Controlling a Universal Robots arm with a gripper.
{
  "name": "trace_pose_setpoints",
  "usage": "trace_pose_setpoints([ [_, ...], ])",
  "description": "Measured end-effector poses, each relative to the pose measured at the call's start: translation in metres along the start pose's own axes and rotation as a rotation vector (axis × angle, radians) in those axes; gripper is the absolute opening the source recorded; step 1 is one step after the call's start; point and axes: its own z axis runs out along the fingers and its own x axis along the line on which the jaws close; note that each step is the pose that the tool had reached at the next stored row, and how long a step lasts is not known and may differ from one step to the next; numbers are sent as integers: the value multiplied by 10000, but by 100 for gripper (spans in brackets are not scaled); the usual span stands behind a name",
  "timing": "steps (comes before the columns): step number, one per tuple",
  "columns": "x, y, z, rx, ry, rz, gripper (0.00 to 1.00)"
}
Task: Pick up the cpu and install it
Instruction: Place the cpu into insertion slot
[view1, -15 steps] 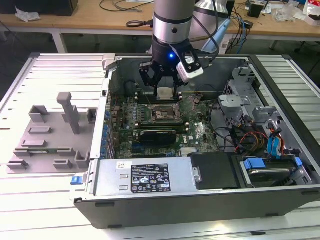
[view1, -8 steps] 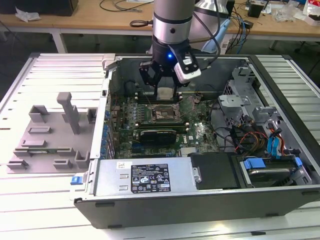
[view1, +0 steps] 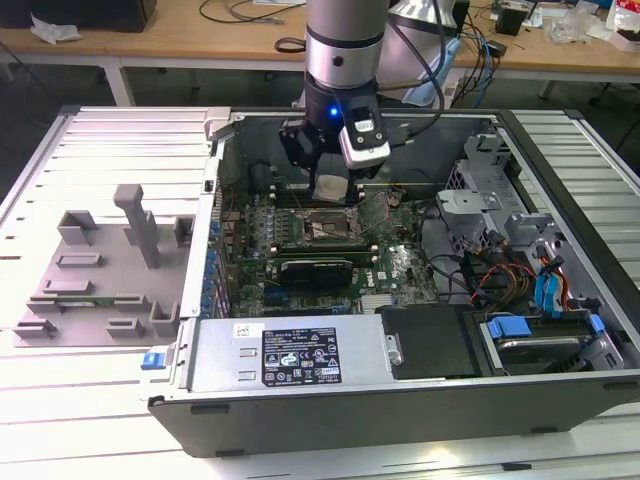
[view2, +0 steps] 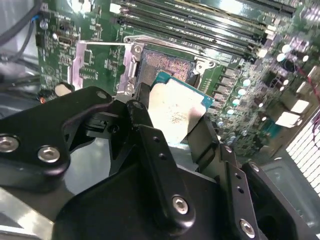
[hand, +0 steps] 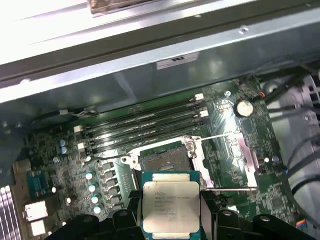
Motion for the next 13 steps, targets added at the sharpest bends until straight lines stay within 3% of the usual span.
trace_pose_setpoints([
  [5, 0, 0, 3, 8, -93, 1267, 55],
  [9, 0, 0, 4, 13, -145, 1998, 55],
  [13, 0, 0, 6, 21, -225, 3086, 55],
])
